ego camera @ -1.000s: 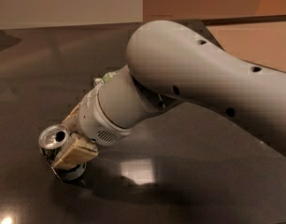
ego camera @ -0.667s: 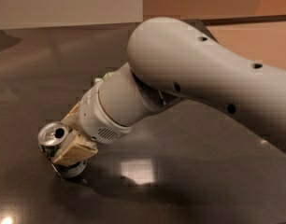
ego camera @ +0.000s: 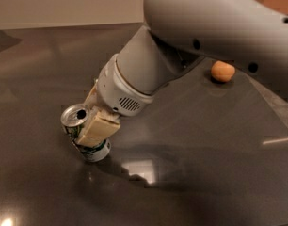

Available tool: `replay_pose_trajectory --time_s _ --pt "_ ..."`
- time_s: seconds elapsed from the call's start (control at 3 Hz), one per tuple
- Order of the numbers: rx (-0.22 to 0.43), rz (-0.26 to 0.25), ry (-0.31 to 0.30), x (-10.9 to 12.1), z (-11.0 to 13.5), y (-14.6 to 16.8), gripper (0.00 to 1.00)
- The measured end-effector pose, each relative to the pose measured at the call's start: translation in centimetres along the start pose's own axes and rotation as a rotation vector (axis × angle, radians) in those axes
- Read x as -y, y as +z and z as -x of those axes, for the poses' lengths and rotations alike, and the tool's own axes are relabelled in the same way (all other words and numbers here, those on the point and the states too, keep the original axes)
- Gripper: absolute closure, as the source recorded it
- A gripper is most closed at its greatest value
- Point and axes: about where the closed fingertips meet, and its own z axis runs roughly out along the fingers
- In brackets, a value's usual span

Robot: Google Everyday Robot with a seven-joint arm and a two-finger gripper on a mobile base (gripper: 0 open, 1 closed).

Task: Knock 7up can over

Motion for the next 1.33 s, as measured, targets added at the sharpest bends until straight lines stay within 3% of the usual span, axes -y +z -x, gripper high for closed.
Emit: replay_pose_trajectory --time_s 0.67,1.0,1.33 --pt "-0.29 -0.027 -0.086 1.1 -3.8 -6.4 1.0" --pt "-0.44 -0.063 -0.19 0.2 -4.8 -8.9 1.0" --pt "-0.572 -0.056 -0.293 -0.8 -5.9 -9.5 1.0"
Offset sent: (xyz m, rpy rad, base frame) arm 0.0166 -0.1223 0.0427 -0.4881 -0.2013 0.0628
